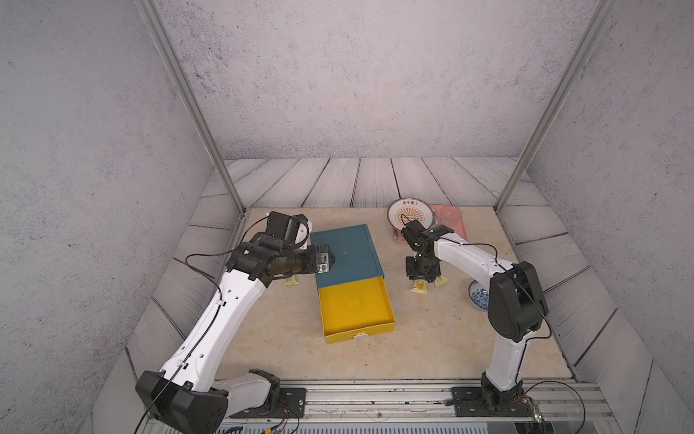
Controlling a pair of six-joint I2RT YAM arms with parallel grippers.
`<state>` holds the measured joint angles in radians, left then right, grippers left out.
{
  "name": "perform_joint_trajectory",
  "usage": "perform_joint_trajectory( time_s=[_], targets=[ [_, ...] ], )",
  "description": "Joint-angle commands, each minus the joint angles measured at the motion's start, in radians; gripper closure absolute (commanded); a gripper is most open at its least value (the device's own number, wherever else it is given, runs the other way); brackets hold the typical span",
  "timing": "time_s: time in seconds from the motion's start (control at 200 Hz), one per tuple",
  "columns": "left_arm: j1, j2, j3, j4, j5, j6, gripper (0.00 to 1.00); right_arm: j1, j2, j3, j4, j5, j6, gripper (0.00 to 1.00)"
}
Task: Take the cookies out of the drawer
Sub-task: Place the cookie at the center of the board.
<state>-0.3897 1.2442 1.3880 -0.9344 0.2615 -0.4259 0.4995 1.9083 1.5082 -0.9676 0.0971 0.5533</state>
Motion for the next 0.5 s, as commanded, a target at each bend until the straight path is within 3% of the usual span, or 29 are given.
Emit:
perform_joint_trajectory(
  time_s=[0.0,0.115,0.275,0.385,0.455,0.495],
  targets=[
    [-0.018,0.018,0.036,0.002,0.030,0.026,0.07,-0.007,0.019,-0.013,0.044,-0.024,-0.020,0.53],
    [-0.018,0.044,0.078,-0.012,-0.002,0.063,0.06,-0.009,-0.038,-0.041,0.063,-0.026,-0.018,0.35],
    [-0.015,0.107,0.188,-0.028,-0.024,0.100,0.06,-0.006,-0.210,-0.051,0.003,-0.043,-0.006,0.29],
    [0.018,0.163,0.280,-0.024,-0.028,0.113,0.06,0.015,-0.409,-0.112,-0.021,-0.102,0.038,0.33],
    [0.050,0.218,0.357,-0.032,-0.024,0.117,0.07,0.069,-0.558,-0.194,-0.001,-0.151,0.090,0.43],
    [0.063,0.254,0.403,-0.035,-0.007,0.130,0.16,0.126,-0.643,-0.235,0.008,-0.139,0.130,0.51]
  ],
)
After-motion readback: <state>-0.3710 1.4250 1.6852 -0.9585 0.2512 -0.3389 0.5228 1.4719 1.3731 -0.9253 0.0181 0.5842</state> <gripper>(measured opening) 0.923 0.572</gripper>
